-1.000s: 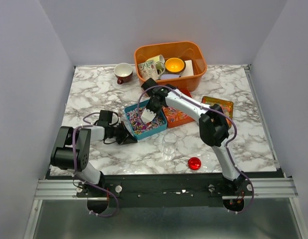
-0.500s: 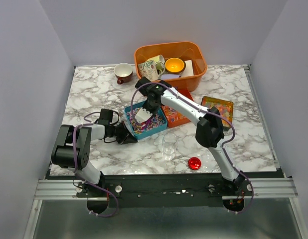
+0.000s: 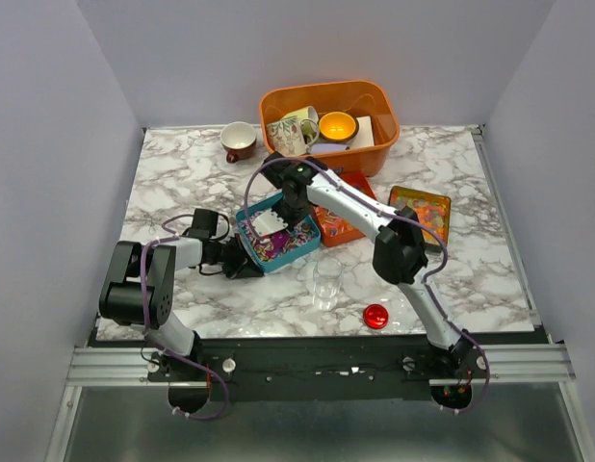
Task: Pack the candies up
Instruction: Scoop the fake candies from the storage box.
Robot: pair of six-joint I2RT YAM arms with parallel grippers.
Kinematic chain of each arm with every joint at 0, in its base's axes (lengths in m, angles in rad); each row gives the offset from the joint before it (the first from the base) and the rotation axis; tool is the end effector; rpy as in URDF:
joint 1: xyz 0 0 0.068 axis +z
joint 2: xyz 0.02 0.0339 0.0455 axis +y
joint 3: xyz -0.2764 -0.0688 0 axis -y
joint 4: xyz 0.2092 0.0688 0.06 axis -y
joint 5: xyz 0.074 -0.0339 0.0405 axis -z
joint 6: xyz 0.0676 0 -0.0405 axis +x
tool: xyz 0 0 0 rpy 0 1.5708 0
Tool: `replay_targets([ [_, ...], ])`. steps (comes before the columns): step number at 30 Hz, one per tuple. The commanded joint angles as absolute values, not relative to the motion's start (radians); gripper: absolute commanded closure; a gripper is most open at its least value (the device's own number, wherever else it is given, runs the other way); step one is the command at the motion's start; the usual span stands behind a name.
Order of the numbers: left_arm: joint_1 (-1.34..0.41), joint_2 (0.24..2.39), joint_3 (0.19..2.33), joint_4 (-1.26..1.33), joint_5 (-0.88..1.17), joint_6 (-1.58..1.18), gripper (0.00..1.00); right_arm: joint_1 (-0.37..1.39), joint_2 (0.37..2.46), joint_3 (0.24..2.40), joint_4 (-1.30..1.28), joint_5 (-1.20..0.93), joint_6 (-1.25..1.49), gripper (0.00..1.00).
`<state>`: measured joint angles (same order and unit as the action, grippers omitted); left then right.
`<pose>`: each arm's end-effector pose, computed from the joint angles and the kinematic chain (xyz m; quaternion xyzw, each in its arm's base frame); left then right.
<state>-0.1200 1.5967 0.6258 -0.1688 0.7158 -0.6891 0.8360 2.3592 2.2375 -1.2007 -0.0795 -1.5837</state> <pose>0.2399 -0.0736 0.1374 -0.1849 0.8992 -0.3934 0.0495 0.3083 0.3492 0.2055 -0.9294 0.3456 -0.0085 0.1296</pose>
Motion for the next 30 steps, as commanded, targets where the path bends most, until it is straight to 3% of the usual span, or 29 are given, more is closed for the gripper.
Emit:
replay_targets([
  [1, -0.121, 1.583, 0.672, 0.015, 0.767, -0.669, 1.0, 0.885, 2.474, 2.272, -1.381, -0.486, -1.5, 0.99],
  [6, -0.118, 1.571, 0.676, 0.006, 0.755, -0.663, 1.0, 0.87, 2.392, 2.106, -1.301, -0.556, -1.513, 0.99],
  [15, -0.086, 1.529, 0.738, -0.172, 0.727, -0.568, 1.0, 0.83, 2.436, 2.189, -1.425, -0.683, -1.517, 0.99],
  [30, -0.072, 1.468, 0.811, -0.299, 0.762, -0.476, 0.85, 0.762, 2.335, 2.166, -1.344, -0.681, -1.47, 0.99],
])
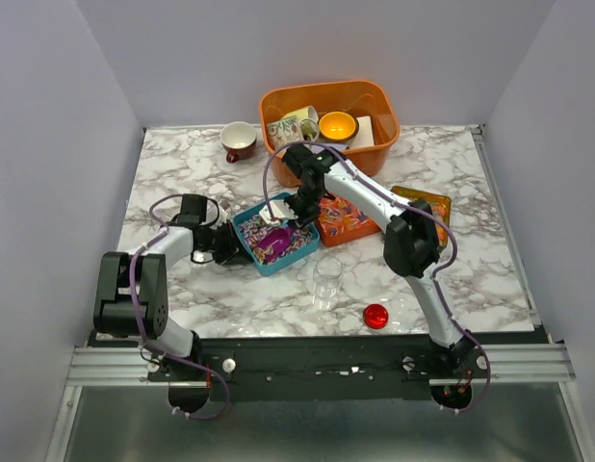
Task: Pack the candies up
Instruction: Scoop the fake candies from the storage box.
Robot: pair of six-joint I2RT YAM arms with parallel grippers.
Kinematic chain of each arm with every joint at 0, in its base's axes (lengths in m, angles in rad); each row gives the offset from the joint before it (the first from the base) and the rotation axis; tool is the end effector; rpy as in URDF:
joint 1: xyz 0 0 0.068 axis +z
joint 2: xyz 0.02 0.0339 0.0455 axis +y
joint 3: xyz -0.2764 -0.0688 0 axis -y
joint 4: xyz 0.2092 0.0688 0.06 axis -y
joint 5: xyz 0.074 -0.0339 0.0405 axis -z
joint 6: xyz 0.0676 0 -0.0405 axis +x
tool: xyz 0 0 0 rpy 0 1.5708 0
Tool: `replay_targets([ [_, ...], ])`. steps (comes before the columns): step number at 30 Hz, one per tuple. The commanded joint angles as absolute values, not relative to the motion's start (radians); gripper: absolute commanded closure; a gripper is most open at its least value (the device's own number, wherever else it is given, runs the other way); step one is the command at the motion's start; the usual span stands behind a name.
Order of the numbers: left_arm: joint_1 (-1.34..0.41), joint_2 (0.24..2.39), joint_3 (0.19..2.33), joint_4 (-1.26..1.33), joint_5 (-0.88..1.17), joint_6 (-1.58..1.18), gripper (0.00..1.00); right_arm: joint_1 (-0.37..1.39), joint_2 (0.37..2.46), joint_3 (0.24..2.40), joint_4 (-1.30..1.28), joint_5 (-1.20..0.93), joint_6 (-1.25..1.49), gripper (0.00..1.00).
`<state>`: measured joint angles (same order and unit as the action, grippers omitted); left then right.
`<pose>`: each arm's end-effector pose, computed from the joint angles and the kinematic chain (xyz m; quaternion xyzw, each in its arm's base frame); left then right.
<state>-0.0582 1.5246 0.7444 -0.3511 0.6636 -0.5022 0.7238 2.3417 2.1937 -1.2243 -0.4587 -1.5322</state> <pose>0.2494 -0.0562 0.1699 -0.1339 0.9157 -0.3625 0.1101 0.3210 0.3237 0.2083 -0.8852 0.3948 0.1700 0.1777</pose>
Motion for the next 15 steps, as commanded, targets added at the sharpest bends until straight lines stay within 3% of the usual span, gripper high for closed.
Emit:
replay_targets([
  [1, -0.071, 1.465, 0.816, -0.316, 0.767, -0.462, 0.85, 0.761, 2.327, 2.161, -1.342, -0.692, -1.463, 0.99],
  [7, -0.071, 1.416, 0.825, -0.379, 0.755, -0.411, 0.84, 0.759, 2.29, 2.095, -1.286, -0.677, -1.408, 0.99],
  [15, -0.071, 1.393, 0.828, -0.405, 0.726, -0.397, 0.84, 0.733, 2.345, 2.187, -1.287, -0.612, -1.316, 0.99],
])
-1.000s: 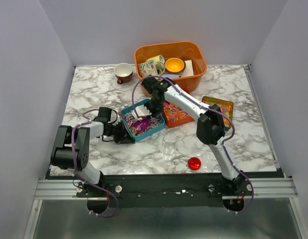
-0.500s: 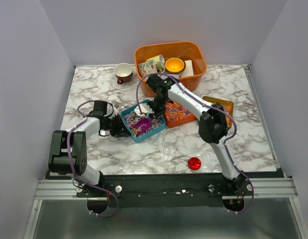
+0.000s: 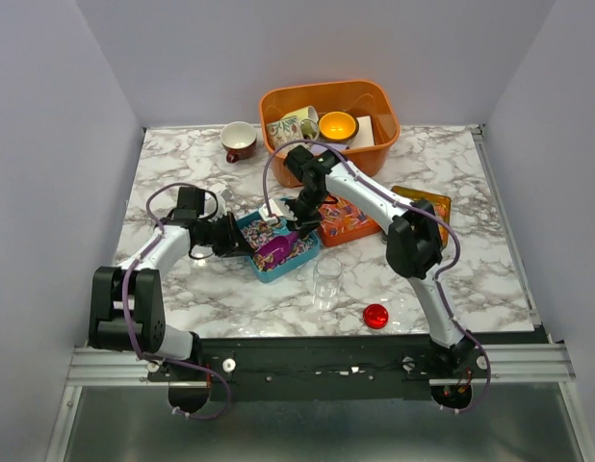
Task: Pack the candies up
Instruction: Scoop the fake candies from the storage box.
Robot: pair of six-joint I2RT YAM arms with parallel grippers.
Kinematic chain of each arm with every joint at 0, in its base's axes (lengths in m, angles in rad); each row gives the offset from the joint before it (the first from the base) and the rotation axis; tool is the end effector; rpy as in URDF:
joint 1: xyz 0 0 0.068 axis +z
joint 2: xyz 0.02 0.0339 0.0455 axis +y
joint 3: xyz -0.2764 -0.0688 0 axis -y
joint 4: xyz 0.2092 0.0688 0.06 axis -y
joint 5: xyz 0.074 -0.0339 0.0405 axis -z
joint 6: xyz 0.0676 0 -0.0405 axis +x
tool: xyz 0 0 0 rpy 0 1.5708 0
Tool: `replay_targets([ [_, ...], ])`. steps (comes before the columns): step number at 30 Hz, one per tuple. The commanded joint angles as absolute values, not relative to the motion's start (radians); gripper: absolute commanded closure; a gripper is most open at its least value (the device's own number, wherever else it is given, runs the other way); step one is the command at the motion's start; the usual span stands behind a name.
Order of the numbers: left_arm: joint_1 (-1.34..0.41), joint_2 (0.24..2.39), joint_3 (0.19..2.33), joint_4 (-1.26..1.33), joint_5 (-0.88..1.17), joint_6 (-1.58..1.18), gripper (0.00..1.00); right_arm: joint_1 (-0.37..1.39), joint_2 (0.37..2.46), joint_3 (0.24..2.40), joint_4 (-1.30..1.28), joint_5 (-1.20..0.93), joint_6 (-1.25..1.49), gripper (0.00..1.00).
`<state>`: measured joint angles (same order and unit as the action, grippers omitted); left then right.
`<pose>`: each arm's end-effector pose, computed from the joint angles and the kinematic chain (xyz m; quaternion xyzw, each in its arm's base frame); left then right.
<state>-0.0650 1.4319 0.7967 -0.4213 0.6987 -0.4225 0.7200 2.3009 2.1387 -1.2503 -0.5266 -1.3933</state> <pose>0.2442 -0.0595 0.2019 -0.0759 0.9097 -0.3789 0.1520 0.3094 0.3166 0.2141 -0.8482 0.4554 0.2197 0.1578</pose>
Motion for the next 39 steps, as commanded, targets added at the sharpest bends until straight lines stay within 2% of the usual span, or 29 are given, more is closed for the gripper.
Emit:
replay_targets([
  [1, -0.071, 1.387, 0.831, -0.416, 0.719, -0.379, 0.84, 0.732, 2.348, 2.192, -1.284, -0.606, -1.313, 0.99],
  [9, -0.064, 1.321, 0.877, -0.518, 0.657, -0.218, 0.84, 0.701, 2.378, 2.217, -1.212, -0.523, -1.184, 0.99],
  [13, -0.048, 1.292, 0.894, -0.509, 0.627, -0.189, 0.8, 0.683, 2.395, 2.244, -1.207, -0.561, -1.164, 0.99],
  [39, 0.074, 1.307, 0.945, -0.497, 0.713, -0.12, 0.81, 0.575, 2.238, 2.026, -1.083, -0.735, -1.117, 0.99],
])
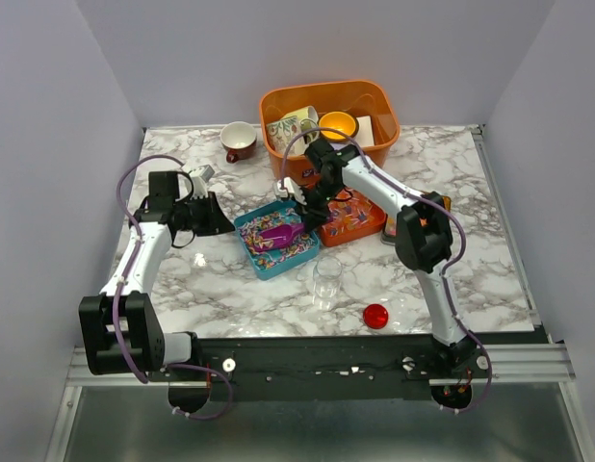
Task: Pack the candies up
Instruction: Scoop the fake candies from the storage box, then place the fake candies in the packing bottle.
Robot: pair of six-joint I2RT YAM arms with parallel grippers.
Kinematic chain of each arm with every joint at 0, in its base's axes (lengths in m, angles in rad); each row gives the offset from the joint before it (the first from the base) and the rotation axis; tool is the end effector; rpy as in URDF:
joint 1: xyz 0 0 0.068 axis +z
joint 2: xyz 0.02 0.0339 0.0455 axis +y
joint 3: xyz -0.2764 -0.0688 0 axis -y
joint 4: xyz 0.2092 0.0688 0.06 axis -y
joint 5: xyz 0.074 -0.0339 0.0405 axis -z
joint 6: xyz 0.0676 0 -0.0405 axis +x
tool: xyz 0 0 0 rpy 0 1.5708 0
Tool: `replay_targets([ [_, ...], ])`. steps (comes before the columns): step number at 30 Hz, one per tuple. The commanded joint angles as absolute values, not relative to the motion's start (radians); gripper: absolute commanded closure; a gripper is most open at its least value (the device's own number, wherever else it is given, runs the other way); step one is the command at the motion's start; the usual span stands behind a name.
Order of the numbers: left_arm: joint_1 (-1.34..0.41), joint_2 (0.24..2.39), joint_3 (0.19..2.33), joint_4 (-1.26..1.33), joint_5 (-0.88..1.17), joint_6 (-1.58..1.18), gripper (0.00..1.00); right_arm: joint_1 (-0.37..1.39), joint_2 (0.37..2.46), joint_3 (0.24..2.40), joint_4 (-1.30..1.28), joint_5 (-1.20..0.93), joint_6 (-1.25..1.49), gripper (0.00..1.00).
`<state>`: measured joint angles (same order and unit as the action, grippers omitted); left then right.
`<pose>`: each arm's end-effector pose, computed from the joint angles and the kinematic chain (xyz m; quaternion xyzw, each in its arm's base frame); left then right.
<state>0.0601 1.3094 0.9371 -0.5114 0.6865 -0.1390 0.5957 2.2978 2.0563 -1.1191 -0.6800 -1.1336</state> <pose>0.2475 -0.0280 0.2627 0.0247 0.8935 -0.3291 0.3044 0.3466 0.2863 0.2045 -0.7361 0.5818 0.2934 0.1835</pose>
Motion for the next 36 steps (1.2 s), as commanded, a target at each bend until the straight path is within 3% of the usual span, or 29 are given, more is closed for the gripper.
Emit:
replay_targets([
  [1, 0.078, 1.307, 0.943, -0.495, 0.715, -0.129, 0.81, 0.571, 2.235, 2.022, -1.074, -0.751, -1.111, 0.99],
  [8, 0.113, 1.301, 0.98, -0.54, 0.736, -0.075, 0.8, 0.508, 2.148, 1.918, -0.956, -0.868, -1.032, 0.99],
  [21, 0.117, 1.292, 1.02, -0.45, 0.747, -0.101, 0.79, 0.471, 1.83, 1.648, -0.784, -0.884, -0.96, 0.99],
  [36, 0.117, 1.287, 0.965, -0.21, 0.793, -0.265, 0.78, 0.299, 1.487, 1.534, -1.241, -0.667, -1.262, 0.99],
])
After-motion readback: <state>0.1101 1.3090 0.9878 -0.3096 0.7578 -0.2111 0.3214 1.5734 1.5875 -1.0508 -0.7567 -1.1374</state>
